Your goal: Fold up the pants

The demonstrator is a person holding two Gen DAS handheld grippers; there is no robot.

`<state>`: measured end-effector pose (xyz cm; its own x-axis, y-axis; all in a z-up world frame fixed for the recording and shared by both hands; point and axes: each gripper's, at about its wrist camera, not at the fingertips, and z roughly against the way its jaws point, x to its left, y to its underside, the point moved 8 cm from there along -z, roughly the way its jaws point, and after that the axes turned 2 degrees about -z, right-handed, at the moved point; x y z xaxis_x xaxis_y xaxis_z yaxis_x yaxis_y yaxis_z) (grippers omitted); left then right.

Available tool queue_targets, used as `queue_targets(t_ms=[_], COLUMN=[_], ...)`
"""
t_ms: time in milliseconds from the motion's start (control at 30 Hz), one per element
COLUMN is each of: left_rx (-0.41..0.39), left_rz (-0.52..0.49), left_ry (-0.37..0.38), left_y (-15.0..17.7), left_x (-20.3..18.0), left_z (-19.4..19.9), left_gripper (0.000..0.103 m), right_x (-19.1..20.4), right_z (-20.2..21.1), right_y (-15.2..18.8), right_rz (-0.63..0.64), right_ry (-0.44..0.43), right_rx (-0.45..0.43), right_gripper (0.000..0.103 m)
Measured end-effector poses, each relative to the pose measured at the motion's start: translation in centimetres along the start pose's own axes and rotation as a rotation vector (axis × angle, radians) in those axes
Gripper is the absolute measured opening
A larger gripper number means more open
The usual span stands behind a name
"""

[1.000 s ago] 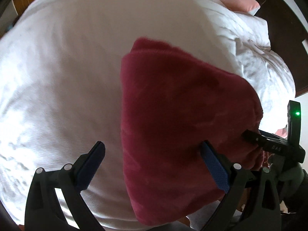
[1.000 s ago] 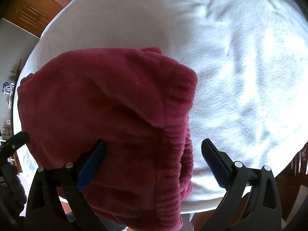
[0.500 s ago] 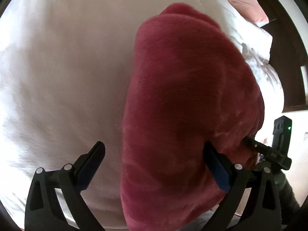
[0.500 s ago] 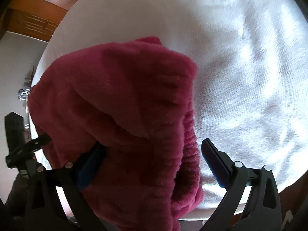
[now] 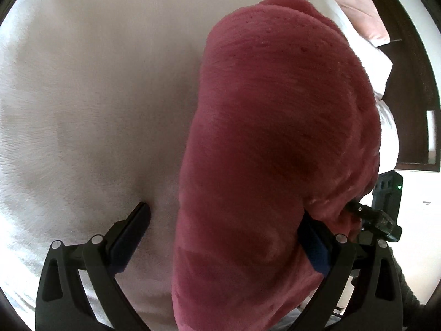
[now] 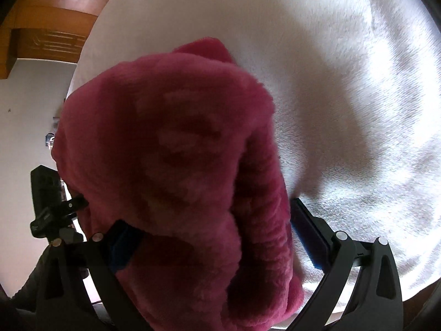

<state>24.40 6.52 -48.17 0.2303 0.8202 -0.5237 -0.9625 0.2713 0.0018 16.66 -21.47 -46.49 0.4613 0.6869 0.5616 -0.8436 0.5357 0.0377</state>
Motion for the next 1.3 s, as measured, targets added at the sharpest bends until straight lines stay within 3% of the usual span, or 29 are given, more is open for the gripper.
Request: queue_targets(t_ms=[233,400,533,800,1300], left_rx=[0.018,0.001,0.006,0.008,-0.043], left_rz=[0.026,-0.002,-0.015,-0.041,-0.116], left_ry=[0.058,0.06,0.124,0.139,0.144], left_y=[0.1,0.5,0.8,1.5,2.5], left_x=[0.8,0.0,-1.9,-2.4,-4.1], left_z=[-0.4,0.0,0.2,1.3,5.7], left_gripper=[0.098,0.098,0.071,0.06,0.054], right_x=[0.3,0.7,1.0,3.1,5.0], right_z=[-0.6,0.3,1.3,2.2,7.2], right_y=[0.8,1.1,1.2,0.7,2.7], right_rz=[0.009,0.027,0.041,0.064,0.057], right_ry=[-0.038,-0.044,-0.026,0.037,0.065], right_rx=[0.01,-0.001,-0.009,-0.032,-0.133], right_gripper=[0.1,0.079,0.067,0.053,0.048])
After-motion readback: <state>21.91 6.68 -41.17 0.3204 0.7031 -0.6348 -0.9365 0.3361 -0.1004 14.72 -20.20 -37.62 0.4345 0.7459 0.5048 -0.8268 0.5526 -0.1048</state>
